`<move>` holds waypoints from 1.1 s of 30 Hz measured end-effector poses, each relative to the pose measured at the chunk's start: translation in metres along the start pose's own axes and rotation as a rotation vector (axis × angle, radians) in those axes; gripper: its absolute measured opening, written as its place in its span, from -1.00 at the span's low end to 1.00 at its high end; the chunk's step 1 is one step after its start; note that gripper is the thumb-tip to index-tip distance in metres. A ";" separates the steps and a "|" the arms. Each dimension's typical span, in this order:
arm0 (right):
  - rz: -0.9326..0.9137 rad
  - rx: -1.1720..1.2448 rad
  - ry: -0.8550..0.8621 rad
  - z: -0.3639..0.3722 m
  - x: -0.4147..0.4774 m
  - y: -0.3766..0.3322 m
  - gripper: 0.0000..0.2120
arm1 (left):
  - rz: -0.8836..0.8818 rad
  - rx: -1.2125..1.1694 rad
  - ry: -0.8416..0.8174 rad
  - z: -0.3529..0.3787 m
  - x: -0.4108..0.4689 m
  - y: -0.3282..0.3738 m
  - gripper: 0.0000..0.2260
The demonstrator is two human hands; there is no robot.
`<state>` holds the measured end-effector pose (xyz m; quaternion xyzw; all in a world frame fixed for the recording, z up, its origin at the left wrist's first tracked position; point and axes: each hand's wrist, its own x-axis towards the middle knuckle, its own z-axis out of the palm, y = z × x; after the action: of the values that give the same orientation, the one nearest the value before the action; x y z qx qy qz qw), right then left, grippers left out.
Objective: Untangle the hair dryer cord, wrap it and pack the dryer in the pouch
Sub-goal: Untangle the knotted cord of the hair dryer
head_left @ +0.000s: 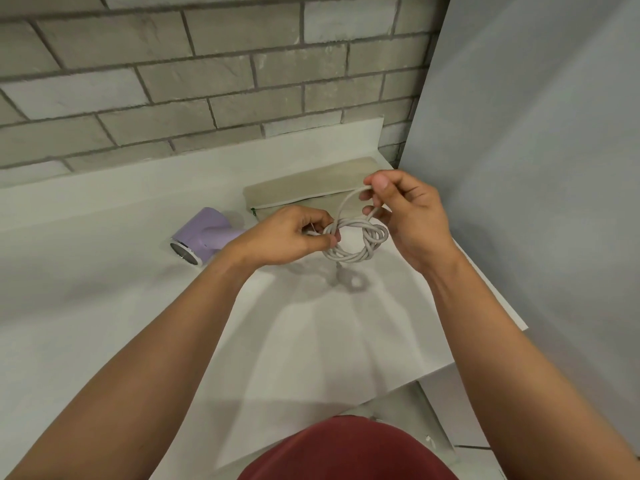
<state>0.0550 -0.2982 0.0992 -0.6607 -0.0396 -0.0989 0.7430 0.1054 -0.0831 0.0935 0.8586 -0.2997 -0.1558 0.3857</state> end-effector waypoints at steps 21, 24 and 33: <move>-0.289 -0.887 -0.050 -0.009 0.005 -0.026 -0.86 | 0.022 0.066 0.070 0.010 -0.006 -0.005 -0.78; -0.304 -0.858 -0.006 -0.008 0.003 -0.024 -0.86 | -0.011 0.057 0.076 0.010 -0.005 -0.005 -0.89; -0.552 -1.488 -0.477 0.003 0.002 -0.025 -0.55 | 0.000 0.126 0.027 0.012 -0.005 -0.005 -0.88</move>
<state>0.0524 -0.2985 0.1239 -0.9495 -0.2812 -0.1354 0.0322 0.0976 -0.0838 0.0824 0.8832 -0.3034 -0.1251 0.3351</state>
